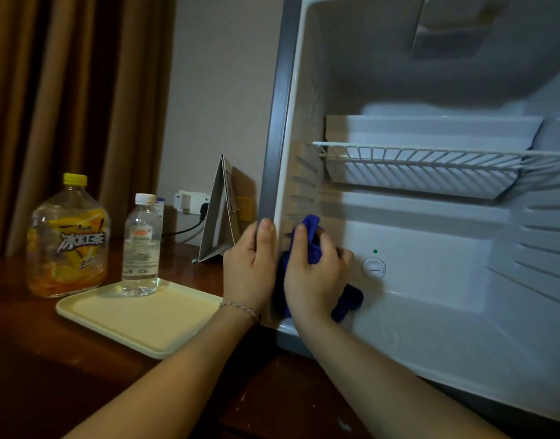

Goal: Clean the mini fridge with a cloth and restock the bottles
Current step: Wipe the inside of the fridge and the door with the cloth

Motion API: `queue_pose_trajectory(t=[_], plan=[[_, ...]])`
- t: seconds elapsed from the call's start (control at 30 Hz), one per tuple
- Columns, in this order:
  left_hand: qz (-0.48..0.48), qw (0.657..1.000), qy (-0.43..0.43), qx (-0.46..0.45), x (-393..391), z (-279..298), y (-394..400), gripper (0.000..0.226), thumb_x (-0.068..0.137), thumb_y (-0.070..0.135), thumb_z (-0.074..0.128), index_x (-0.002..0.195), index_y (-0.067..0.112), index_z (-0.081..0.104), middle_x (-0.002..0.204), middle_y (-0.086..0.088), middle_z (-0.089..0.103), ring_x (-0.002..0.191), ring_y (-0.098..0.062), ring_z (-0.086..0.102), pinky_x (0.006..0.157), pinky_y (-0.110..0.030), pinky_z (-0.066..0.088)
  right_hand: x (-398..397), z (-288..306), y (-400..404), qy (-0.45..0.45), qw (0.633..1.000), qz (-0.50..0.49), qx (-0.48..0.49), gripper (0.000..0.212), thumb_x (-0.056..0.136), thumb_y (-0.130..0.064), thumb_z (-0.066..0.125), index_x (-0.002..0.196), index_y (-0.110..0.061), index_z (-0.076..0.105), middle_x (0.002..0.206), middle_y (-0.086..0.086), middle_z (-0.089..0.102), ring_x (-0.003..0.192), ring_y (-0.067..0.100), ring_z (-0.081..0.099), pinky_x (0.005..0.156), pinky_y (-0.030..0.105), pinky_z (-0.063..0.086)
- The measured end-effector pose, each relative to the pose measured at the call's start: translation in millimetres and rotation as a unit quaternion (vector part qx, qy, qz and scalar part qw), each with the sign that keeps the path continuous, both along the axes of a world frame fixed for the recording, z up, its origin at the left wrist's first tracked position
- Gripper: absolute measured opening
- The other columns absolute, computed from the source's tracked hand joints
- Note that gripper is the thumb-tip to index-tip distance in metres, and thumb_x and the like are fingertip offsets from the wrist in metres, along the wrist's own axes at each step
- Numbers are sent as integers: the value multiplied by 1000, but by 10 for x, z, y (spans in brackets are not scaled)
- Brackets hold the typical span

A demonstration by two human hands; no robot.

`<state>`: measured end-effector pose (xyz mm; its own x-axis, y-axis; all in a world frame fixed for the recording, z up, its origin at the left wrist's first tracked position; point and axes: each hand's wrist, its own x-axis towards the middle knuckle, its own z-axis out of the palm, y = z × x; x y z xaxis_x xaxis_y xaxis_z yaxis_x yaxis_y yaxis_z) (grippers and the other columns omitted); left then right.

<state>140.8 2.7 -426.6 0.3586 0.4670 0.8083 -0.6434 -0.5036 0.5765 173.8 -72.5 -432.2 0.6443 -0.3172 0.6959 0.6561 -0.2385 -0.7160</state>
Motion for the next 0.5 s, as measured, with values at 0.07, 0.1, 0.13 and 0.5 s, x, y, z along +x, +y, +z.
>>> queue_pose_trajectory(t=[0.07, 0.1, 0.13, 0.5], plan=[[-4, 1000, 1, 2, -3, -1, -3, 40, 101, 42, 38, 68, 25, 52, 59, 12, 54, 52, -2, 47, 51, -14, 37, 91, 33, 53, 20, 999, -6, 31, 43, 92, -65, 45, 98, -28, 68, 108, 1, 52, 99, 24, 56, 78, 35, 47], [-2, 1000, -1, 2, -1, -2, -4, 40, 101, 41, 38, 67, 25, 51, 57, 12, 53, 52, -2, 47, 51, -13, 36, 165, 50, 80, 37, 998, -10, 50, 45, 91, -66, 44, 98, -29, 68, 108, 1, 52, 99, 26, 56, 78, 38, 50], [1, 1000, -3, 1, -1, 0, -7, 40, 102, 40, 39, 67, 25, 49, 56, 13, 52, 52, -2, 47, 51, -13, 35, 240, 73, 105, 56, 996, -14, 64, 46, 90, -68, 43, 99, -30, 68, 108, 1, 52, 99, 28, 57, 76, 40, 50], [1, 1000, 2, 4, 45, -26, 23, 41, 101, 43, 40, 70, 19, 53, 57, 12, 51, 51, -2, 45, 50, -15, 36, 617, 241, -64, 141, 990, -15, 24, 46, 103, -50, 42, 125, -15, 64, 137, 18, 50, 125, 37, 45, 75, 30, 18]])
